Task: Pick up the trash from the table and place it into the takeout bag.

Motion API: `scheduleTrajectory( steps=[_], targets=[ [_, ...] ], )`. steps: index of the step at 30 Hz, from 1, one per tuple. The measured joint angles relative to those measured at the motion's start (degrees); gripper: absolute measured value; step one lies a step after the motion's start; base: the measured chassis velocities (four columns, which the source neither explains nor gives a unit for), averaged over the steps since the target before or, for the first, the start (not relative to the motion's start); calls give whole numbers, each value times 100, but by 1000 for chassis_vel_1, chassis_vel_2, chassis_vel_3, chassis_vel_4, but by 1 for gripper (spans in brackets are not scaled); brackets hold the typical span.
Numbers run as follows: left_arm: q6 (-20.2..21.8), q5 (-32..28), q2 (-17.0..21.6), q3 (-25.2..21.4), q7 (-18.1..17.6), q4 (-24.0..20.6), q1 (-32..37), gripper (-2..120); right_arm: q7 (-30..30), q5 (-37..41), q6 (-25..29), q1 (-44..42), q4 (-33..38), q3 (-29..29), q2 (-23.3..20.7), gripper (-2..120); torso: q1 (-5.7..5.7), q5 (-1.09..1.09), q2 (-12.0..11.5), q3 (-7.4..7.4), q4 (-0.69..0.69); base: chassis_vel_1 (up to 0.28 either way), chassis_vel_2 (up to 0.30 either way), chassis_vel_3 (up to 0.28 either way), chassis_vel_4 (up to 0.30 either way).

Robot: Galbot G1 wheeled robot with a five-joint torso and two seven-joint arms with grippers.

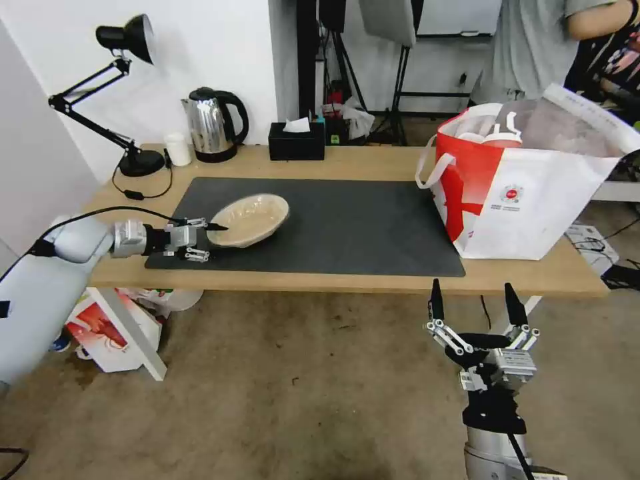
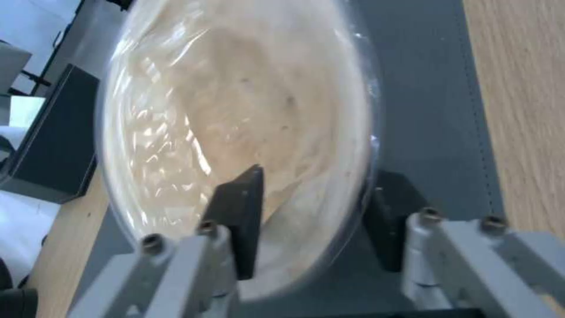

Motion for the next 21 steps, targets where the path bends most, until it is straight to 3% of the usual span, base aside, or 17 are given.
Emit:
scheduleTrajectory(
  steps=[3,9,21],
  targets=[
    [5,4,-7,15,23,25,-44,23,0,0,0,0,0,0,0,100,0,1,0,0,0,0,0,0,0],
    [0,-2,-27,19,99,80,-105,5,0,0,0,0,0,0,0,100,0,2,1,-1,-1,0,0,0,0],
    [25,9,21,20,178,-12,-282,2,0,0,0,0,0,0,0,100,0,0,0,1,1,0,0,0,0]
  ],
)
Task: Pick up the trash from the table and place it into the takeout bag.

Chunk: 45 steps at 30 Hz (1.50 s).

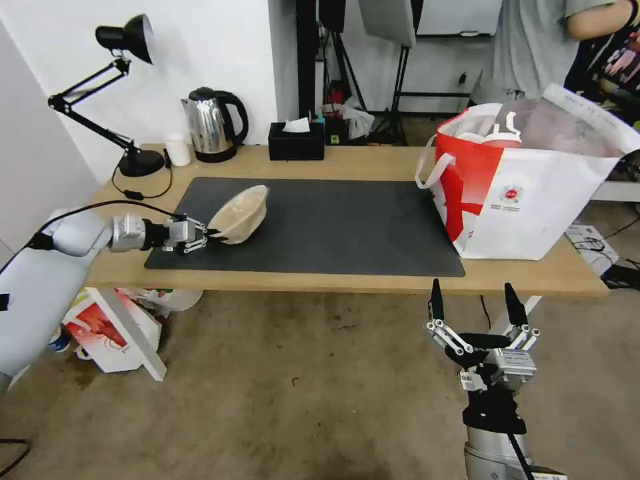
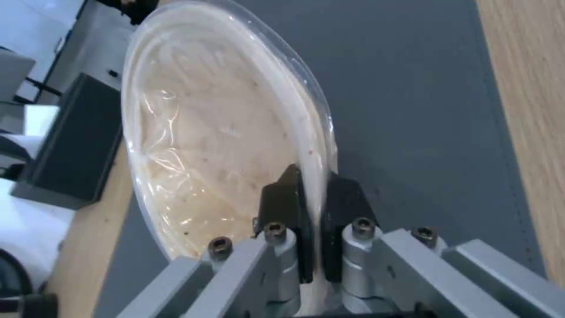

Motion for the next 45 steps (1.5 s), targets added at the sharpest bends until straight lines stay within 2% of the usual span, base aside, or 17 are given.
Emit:
scheduleTrajectory(
  steps=[6,8,10,12,17,20,22,24,28,30,36,45],
  targets=[
    [-12,-22,36,-5,51,-227,-115,2,0,0,0,0,0,0,0,100,0,0,0,0,-1,0,0,0,0],
    [-26,-102,68,8,143,-490,-234,2,0,0,0,0,0,0,0,100,0,0,0,0,-1,0,0,0,0],
    [-16,-153,85,28,160,-567,-274,2,0,0,0,0,0,0,0,100,0,0,0,0,-1,0,0,0,0],
    [47,-389,146,132,195,-803,-446,2,0,0,0,0,0,0,0,100,0,0,0,0,-2,0,0,0,0],
    [192,-752,225,296,191,-1082,-698,2,0,0,0,0,0,0,0,100,0,1,0,0,0,0,0,0,0],
    [344,-1103,236,613,167,-1204,-1059,2,0,0,0,0,0,0,0,100,0,1,0,-1,-2,0,0,0,0],
    [371,-1159,228,683,161,-1206,-1133,2,0,0,0,0,0,0,0,100,0,2,0,0,-2,0,0,0,0],
    [446,-1337,124,1006,127,-1154,-1455,2,0,0,0,0,0,0,-1,100,0,1,0,0,-1,0,0,0,0],
    [493,-1438,-72,1349,20,-1045,-1843,2,0,0,0,0,0,0,0,100,0,0,0,0,-2,0,0,0,0],
    [509,-1463,-107,1414,3,-1025,-1922,2,0,0,0,0,0,0,0,100,0,1,0,0,-3,0,0,0,0],
    [569,-1583,-506,2025,-31,-654,-2810,2,0,0,0,0,0,0,0,100,0,3,0,-1,-2,0,0,0,0],
    [581,-1591,-1009,2462,-21,-219,-3468,2,0,0,0,0,0,0,-1,100,0,2,0,0,-1,0,0,0,0]
  ],
)
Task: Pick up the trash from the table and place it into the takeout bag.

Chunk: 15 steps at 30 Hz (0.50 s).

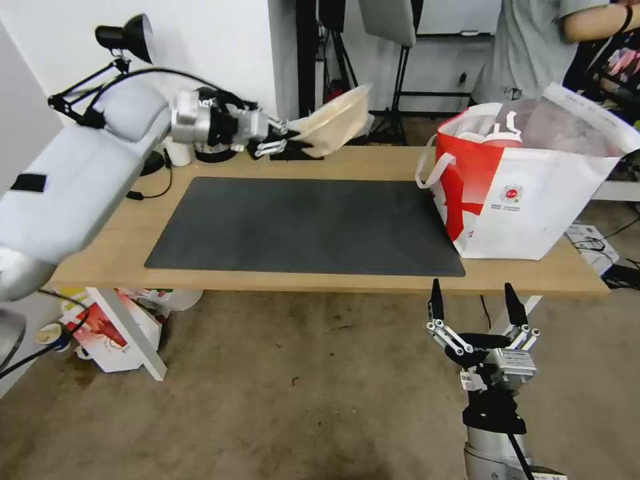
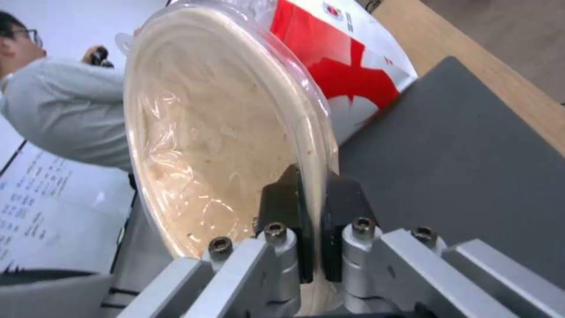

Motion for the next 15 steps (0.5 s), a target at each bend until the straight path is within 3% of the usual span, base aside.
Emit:
scheduleTrajectory(
  steps=[15],
  targets=[
    [-9,52,-1188,699,37,899,-985,2,0,0,0,0,0,0,0,100,0,0,0,0,-2,0,0,0,0]
  ],
)
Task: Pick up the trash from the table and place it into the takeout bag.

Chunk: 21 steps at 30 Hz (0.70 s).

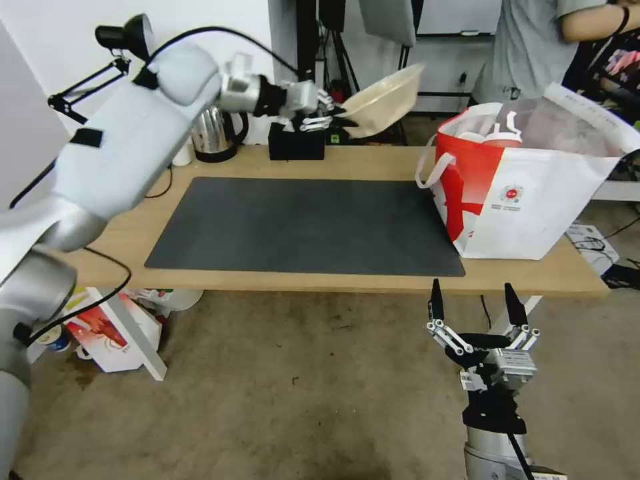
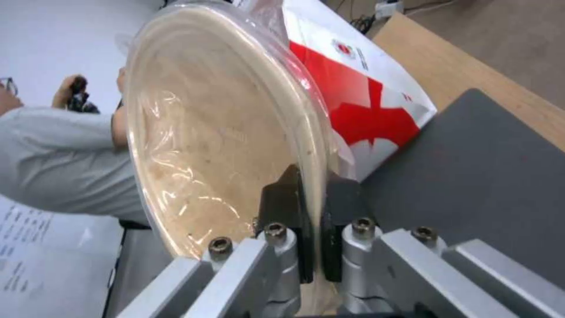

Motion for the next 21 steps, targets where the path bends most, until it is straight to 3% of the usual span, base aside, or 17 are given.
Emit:
scheduleTrajectory(
  steps=[7,14,21],
  targets=[
    [-9,108,-419,122,21,306,-209,2,0,0,0,0,0,0,0,100,0,-1,0,0,1,0,0,0,0],
    [-105,335,-1146,105,145,882,-427,2,0,0,0,0,0,0,0,100,0,0,0,0,1,0,0,0,0],
    [-146,459,-1527,112,147,1225,-590,2,0,0,0,0,0,0,0,100,0,0,0,0,0,0,0,0,0]
  ],
)
